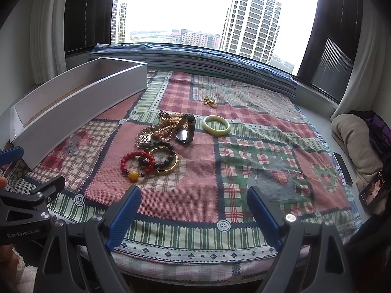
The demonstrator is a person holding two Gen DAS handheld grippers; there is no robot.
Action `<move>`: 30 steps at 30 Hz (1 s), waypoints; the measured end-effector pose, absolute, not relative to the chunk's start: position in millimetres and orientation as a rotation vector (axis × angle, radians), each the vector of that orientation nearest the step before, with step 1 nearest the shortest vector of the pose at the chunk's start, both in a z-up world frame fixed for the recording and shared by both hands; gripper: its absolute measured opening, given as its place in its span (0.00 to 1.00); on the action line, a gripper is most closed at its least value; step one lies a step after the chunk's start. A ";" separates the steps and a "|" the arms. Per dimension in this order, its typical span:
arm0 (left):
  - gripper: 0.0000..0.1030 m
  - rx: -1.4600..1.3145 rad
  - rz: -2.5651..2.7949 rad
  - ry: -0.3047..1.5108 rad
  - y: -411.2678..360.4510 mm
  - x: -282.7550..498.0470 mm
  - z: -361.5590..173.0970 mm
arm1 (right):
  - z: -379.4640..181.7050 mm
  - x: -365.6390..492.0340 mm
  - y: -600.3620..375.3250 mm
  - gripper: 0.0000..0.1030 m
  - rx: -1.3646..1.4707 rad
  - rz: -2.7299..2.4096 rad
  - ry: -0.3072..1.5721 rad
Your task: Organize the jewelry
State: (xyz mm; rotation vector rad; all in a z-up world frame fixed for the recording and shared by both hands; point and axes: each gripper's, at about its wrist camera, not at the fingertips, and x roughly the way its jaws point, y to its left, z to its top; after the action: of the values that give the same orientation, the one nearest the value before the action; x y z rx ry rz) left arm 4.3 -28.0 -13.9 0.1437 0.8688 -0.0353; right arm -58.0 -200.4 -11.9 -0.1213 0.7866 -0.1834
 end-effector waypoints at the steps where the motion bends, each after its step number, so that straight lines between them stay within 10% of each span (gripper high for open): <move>1: 1.00 0.139 -0.036 0.870 -27.4 4.7 -14.1 | -11.9 -58.0 -200.3 0.87 -0.122 -0.184 0.787; 30: 1.00 0.095 -0.022 0.894 -21.2 10.5 -21.1 | -14.5 -55.1 -201.0 0.87 -0.131 -0.194 0.798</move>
State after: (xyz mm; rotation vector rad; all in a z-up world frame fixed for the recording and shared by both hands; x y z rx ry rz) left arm 10.5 -21.2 -21.1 0.0951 0.8943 -0.0224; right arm -55.1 -201.0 -14.5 -0.1309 0.7979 -0.1935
